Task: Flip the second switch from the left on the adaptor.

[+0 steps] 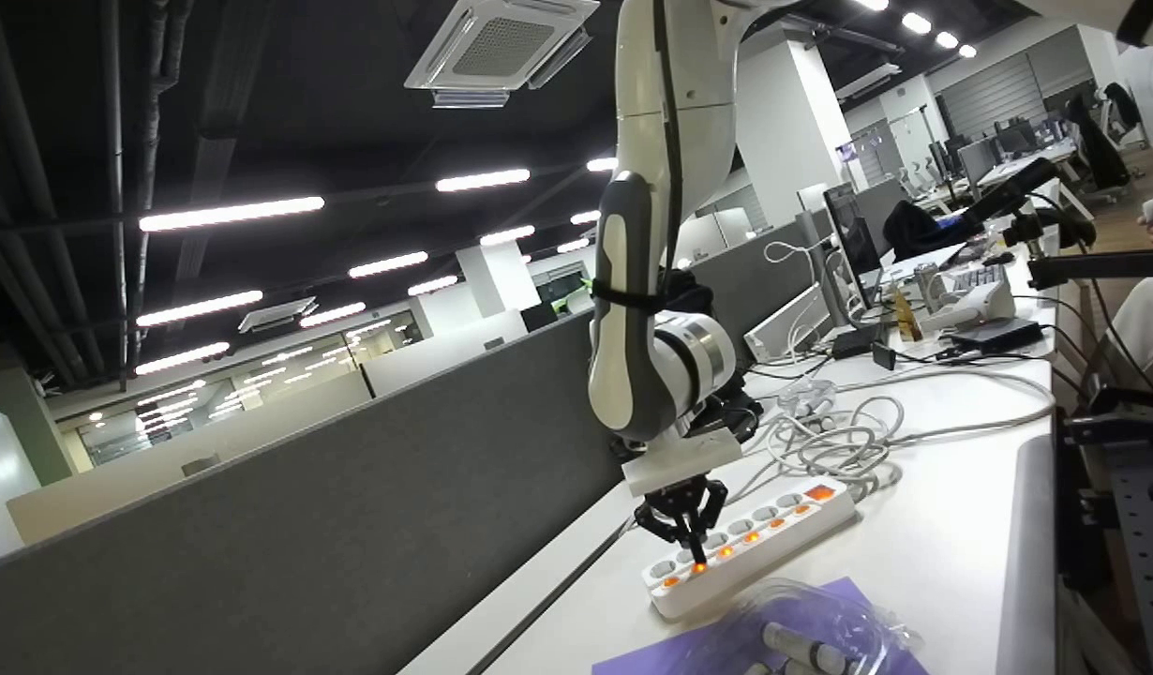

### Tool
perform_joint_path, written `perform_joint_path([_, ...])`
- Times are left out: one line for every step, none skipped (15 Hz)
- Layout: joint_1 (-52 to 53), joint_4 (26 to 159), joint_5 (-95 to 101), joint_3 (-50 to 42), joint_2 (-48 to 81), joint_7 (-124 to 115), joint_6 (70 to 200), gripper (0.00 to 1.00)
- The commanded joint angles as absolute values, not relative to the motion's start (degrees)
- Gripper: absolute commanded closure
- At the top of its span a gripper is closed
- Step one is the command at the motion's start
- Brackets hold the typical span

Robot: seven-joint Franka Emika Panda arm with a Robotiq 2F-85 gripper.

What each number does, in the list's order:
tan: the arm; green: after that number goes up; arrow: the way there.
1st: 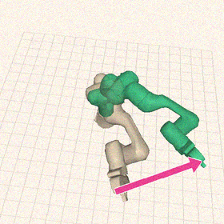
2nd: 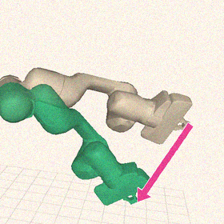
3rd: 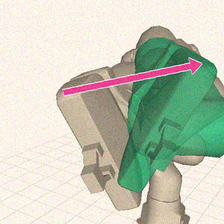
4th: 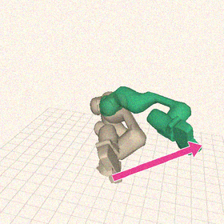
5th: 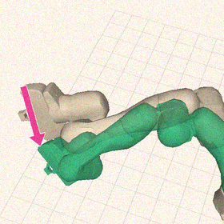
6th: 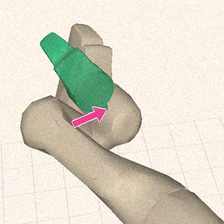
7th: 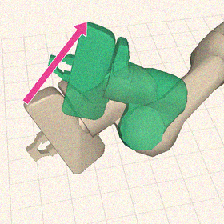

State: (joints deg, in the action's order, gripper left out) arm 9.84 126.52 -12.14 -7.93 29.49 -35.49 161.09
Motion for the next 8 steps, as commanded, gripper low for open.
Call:
perform_joint_path([9.82,126.71,-11.94,-7.84,28.70,-36.24,160.33,1.00])
perform_joint_path([9.78,126.66,-11.97,-7.80,28.84,-36.22,160.26,1.00])
perform_joint_path([9.63,126.60,-12.11,-7.67,29.05,-36.15,160.15,1.00])
perform_joint_path([9.59,126.56,-12.17,-7.65,29.26,-36.18,160.12,1.00])
perform_joint_path([9.55,126.53,-12.19,-7.64,29.53,-36.15,160.16,1.00])
perform_joint_path([9.55,126.53,-12.17,-7.66,29.83,-36.15,160.32,1.00])
perform_joint_path([9.60,126.58,-12.06,-7.71,30.23,-36.10,160.69,1.00])
perform_joint_path([9.60,126.62,-11.97,-7.70,30.53,-35.93,161.06,1.00])
